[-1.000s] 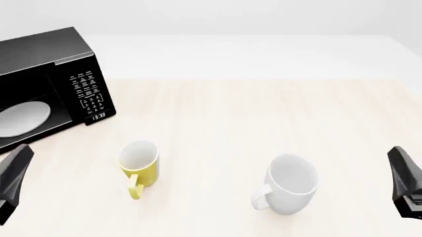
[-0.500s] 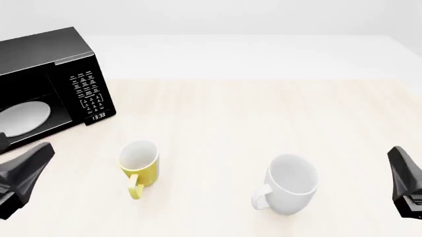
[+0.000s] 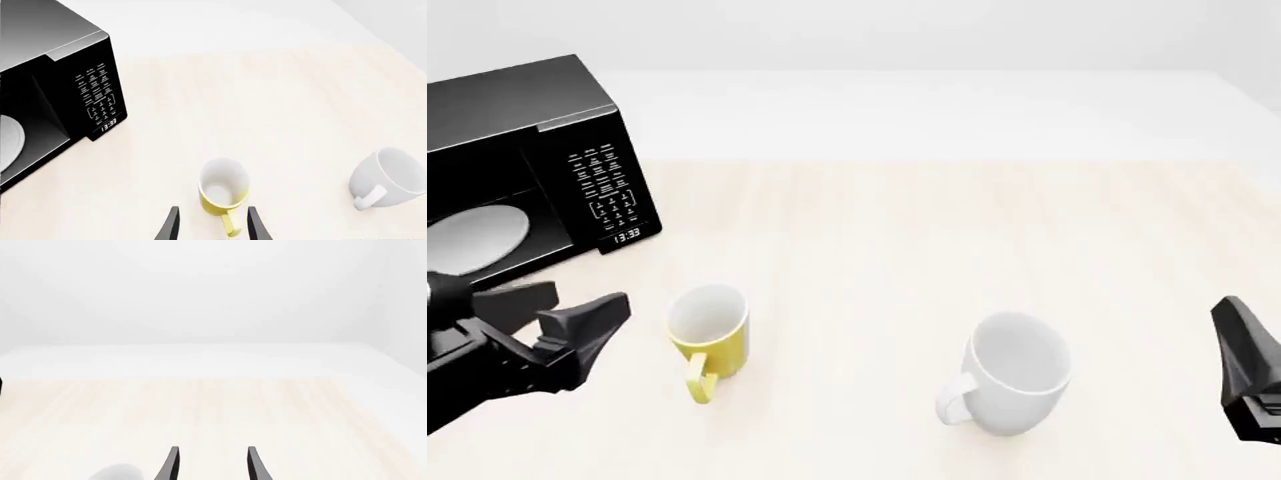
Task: Put the yellow and white mug in the microwave and close it.
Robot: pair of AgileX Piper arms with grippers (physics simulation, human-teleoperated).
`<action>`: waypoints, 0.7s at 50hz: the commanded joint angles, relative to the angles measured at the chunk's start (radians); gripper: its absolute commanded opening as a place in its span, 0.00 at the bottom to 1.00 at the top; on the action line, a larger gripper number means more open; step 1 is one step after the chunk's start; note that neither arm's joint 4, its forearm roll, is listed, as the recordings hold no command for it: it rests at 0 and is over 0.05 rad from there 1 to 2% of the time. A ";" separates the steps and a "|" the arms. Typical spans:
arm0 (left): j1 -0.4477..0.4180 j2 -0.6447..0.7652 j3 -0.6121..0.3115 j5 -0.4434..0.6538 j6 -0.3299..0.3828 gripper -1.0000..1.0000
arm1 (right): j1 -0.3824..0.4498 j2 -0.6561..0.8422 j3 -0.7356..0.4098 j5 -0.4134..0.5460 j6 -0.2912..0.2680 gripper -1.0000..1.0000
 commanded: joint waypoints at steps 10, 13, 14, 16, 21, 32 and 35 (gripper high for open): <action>-0.044 0.308 0.053 -0.195 -0.153 1.00 | 0.000 0.000 0.000 0.000 0.000 1.00; -0.047 0.337 0.056 -0.214 -0.163 1.00 | 0.000 0.000 0.000 0.000 0.000 1.00; -0.052 0.358 0.058 -0.224 -0.176 1.00 | 0.000 0.000 0.000 0.000 0.000 1.00; -0.053 0.372 0.059 -0.233 -0.186 1.00 | 0.000 0.000 0.000 0.000 0.000 1.00; -0.053 0.432 0.078 -0.278 -0.218 1.00 | 0.000 0.000 0.000 0.000 0.000 1.00; -0.091 0.552 0.110 -0.366 -0.281 1.00 | 0.000 0.000 0.000 0.000 0.000 1.00; -0.104 0.572 0.120 -0.385 -0.292 1.00 | 0.000 0.000 0.000 0.000 0.000 1.00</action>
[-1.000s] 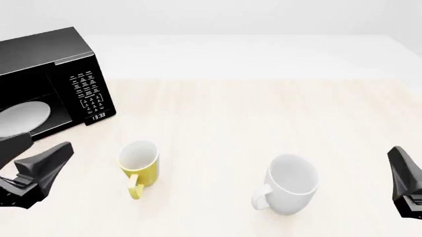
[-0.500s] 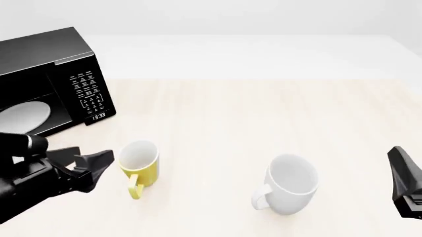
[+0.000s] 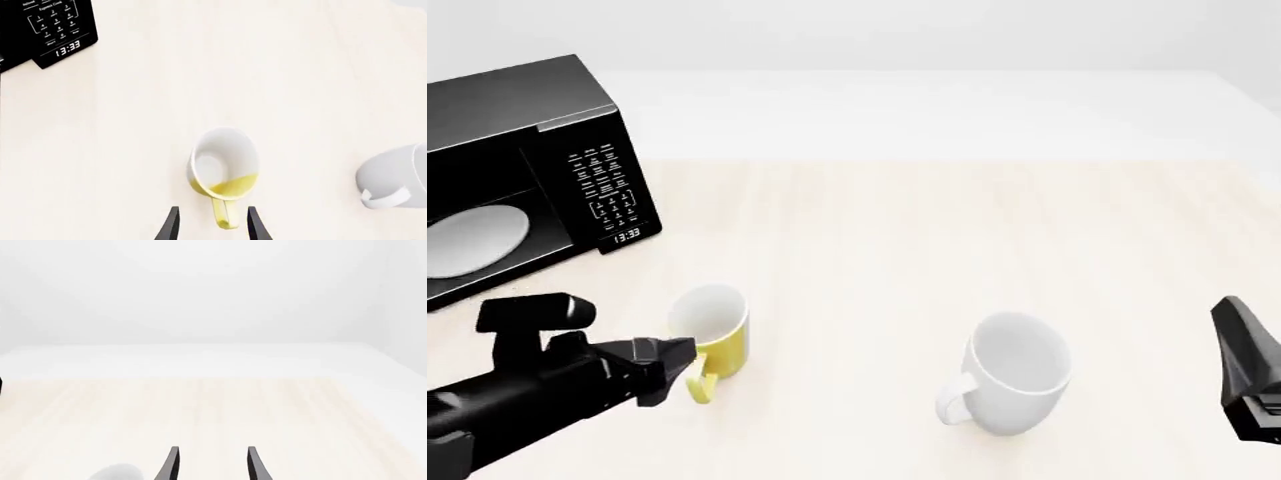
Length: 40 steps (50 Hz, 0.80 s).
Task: Put the yellow and white mug in the microwave and close it.
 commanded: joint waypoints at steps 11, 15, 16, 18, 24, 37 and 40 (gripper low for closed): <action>-0.049 0.179 0.037 -0.131 -0.052 1.00 | 0.000 0.000 0.000 0.000 0.000 1.00; -0.052 0.196 0.034 -0.141 -0.049 1.00 | 0.000 0.000 0.000 0.000 0.000 1.00; -0.053 0.203 0.034 -0.146 -0.053 1.00 | 0.000 0.000 0.000 0.000 0.000 1.00; -0.054 0.228 0.032 -0.163 -0.058 1.00 | 0.000 0.000 0.000 0.000 0.000 1.00; -0.059 0.249 0.022 -0.178 -0.053 1.00 | 0.000 0.000 0.000 0.000 0.000 1.00; -0.098 0.380 0.032 -0.273 -0.104 1.00 | 0.000 0.000 0.000 0.000 0.000 1.00; -0.108 0.406 0.037 -0.292 -0.124 1.00 | 0.000 0.000 0.000 0.000 0.000 1.00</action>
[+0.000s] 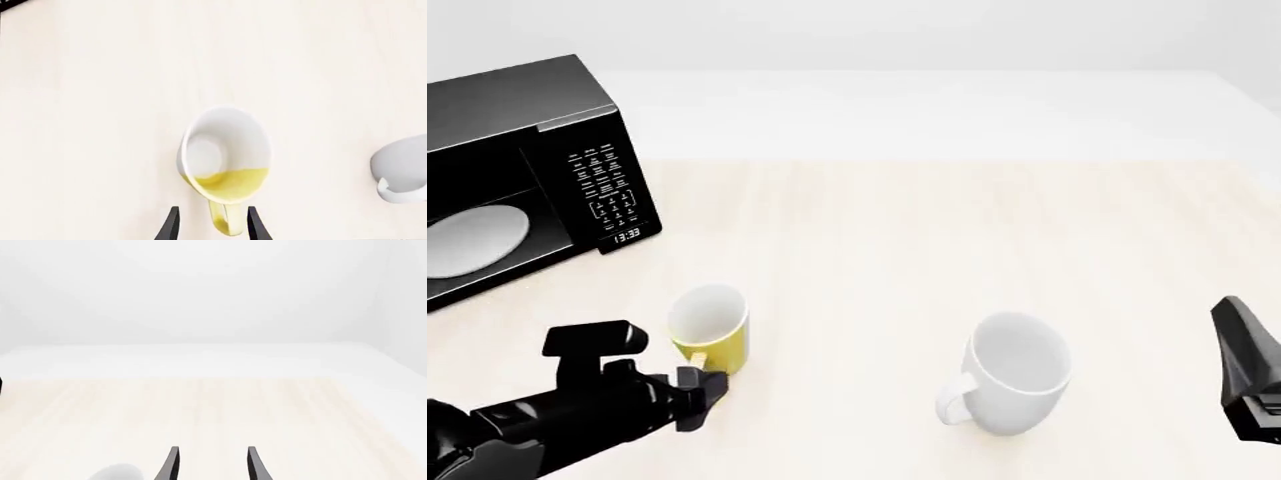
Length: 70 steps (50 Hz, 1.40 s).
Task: Put the yellow and white mug in the microwave and close it.
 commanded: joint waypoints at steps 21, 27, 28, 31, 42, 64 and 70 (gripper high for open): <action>0.011 -0.161 0.038 0.074 0.007 0.00 | 0.000 0.000 0.000 0.000 0.000 1.00; 0.041 -0.286 0.043 0.163 0.039 0.00 | 0.000 0.000 0.000 0.000 0.000 1.00; 0.048 -0.309 0.044 0.179 0.048 0.00 | 0.000 0.000 0.000 0.000 0.000 1.00; 0.064 -0.365 0.039 0.220 0.070 0.00 | 0.000 0.000 0.000 0.000 0.000 1.00; 0.160 -0.555 0.029 0.348 0.155 0.00 | 0.000 0.000 0.000 0.000 0.000 1.00; 0.505 -0.686 0.021 0.401 0.273 0.00 | 0.000 0.000 0.000 0.000 0.000 1.00; 0.601 -0.648 0.028 0.358 0.290 0.00 | 0.000 0.000 0.000 0.000 0.000 1.00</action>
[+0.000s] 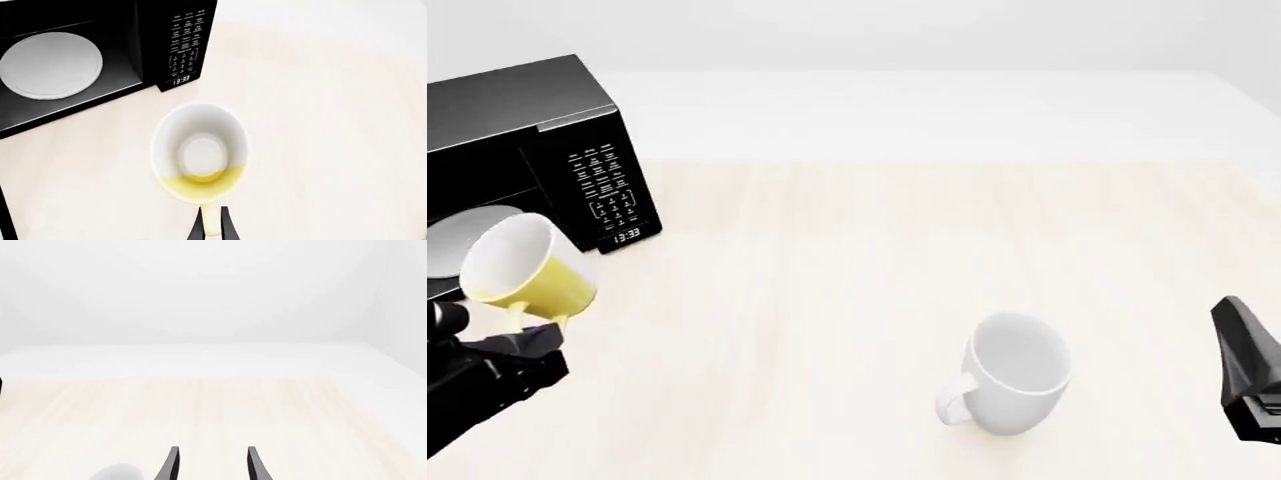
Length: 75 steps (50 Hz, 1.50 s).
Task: Put the yellow and white mug in the microwave and close it.
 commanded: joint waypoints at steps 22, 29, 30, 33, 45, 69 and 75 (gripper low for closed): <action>0.357 0.205 -0.010 -0.233 0.121 0.00 | 0.000 0.000 0.000 0.000 0.000 1.00; 0.390 0.309 -0.046 -0.298 0.126 0.00 | 0.000 0.000 0.000 0.000 0.000 1.00; 0.384 0.316 -0.053 -0.299 0.124 0.00 | 0.000 0.000 0.000 0.000 0.000 1.00; 0.384 0.336 -0.070 -0.307 0.121 0.00 | 0.000 0.000 0.000 0.000 0.000 1.00; 0.425 0.499 -0.129 -0.399 0.107 0.00 | 0.000 0.000 0.000 0.000 0.000 1.00; 0.465 0.704 -0.220 -0.477 0.112 0.00 | 0.000 0.000 0.000 0.000 0.000 1.00; 0.464 0.757 -0.238 -0.496 0.109 0.00 | 0.000 0.000 0.000 0.000 0.000 1.00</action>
